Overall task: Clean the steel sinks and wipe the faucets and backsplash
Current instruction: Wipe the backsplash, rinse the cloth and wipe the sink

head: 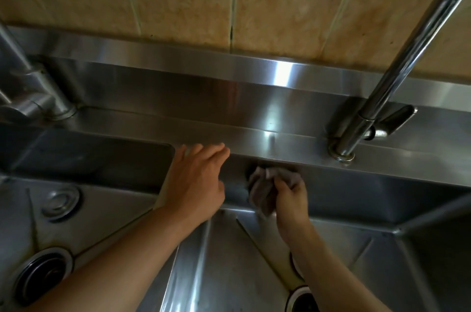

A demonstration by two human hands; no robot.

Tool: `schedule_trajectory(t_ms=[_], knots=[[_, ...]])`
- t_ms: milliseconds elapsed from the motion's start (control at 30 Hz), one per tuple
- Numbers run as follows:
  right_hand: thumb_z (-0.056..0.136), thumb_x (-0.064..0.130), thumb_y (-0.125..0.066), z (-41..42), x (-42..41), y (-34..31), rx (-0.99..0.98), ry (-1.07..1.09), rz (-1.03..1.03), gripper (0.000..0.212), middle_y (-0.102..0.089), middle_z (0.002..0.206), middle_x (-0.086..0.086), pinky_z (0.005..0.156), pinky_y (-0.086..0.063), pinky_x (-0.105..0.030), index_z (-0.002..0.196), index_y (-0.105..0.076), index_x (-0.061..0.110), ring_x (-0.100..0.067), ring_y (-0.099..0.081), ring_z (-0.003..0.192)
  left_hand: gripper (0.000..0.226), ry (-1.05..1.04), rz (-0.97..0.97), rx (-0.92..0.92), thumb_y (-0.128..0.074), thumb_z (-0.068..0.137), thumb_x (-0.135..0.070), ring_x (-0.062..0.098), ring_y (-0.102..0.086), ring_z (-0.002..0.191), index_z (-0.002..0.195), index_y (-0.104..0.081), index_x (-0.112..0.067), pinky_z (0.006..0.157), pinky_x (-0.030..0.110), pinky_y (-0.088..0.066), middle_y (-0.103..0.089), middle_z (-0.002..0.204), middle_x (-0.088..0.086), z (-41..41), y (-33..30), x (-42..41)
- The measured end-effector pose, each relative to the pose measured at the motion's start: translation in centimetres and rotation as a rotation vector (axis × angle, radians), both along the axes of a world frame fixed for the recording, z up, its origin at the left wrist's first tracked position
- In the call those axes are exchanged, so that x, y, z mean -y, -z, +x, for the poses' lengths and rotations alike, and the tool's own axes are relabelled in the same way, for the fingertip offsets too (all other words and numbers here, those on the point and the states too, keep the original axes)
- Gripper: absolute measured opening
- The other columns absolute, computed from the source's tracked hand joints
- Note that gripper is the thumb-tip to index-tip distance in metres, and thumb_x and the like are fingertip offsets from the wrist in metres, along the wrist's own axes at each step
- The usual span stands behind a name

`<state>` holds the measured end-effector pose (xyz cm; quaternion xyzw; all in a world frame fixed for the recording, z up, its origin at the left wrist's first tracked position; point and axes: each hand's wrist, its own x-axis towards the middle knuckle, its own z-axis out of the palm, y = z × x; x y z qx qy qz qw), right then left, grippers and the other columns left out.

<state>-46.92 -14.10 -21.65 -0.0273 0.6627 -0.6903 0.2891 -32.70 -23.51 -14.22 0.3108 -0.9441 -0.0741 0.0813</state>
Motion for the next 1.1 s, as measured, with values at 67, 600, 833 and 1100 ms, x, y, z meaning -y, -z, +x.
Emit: schedule_trajectory(t_ms=[67,600,833,1100], knots=[[0.086,0.002,-0.047,-0.1,1.1,-1.3,-0.086,0.061,-0.008,0.019,-0.068,0.095,-0.023,0.084,-0.056,-0.046,0.099,-0.059,-0.006,-0.032,-0.067,0.089,0.061,-0.004,0.007,-0.004,-0.055,0.087,-0.021,0.015,-0.033,0.134,0.145,-0.036,-0.026,0.114,0.039,-0.020,-0.033,0.151,-0.010,0.1,0.1,0.0],[0.094,0.019,-0.049,2.9,1.0,6.6,-0.063,-0.044,0.573,0.018,-0.044,0.117,-0.025,0.094,-0.035,-0.048,0.109,-0.042,0.013,-0.040,-0.045,0.106,0.070,-0.014,-0.042,-0.002,-0.055,0.080,-0.025,0.016,-0.033,0.129,0.146,-0.031,-0.025,0.106,0.036,-0.032,-0.030,0.149,-0.010,0.1,0.6,-0.6],[0.079,-0.006,-0.040,2.7,1.8,7.3,-0.086,-0.044,0.168,0.036,-0.064,0.073,-0.022,0.089,-0.050,-0.055,0.058,-0.061,0.015,-0.038,-0.063,0.078,0.064,-0.037,-0.019,-0.013,-0.056,0.081,-0.029,0.018,-0.036,0.127,0.142,-0.037,-0.024,0.104,0.035,-0.033,-0.036,0.144,-0.009,0.1,0.7,-0.4],[0.093,0.007,-0.052,3.4,4.0,-1.5,-0.086,0.051,-0.073,0.020,-0.064,0.108,-0.017,0.093,-0.052,-0.044,0.113,-0.054,0.004,-0.027,-0.064,0.098,0.054,-0.189,0.045,-0.051,-0.037,0.098,-0.038,0.014,-0.014,0.143,0.149,-0.022,-0.026,0.117,0.039,-0.011,-0.017,0.156,-0.008,2.6,-0.2,0.0]])
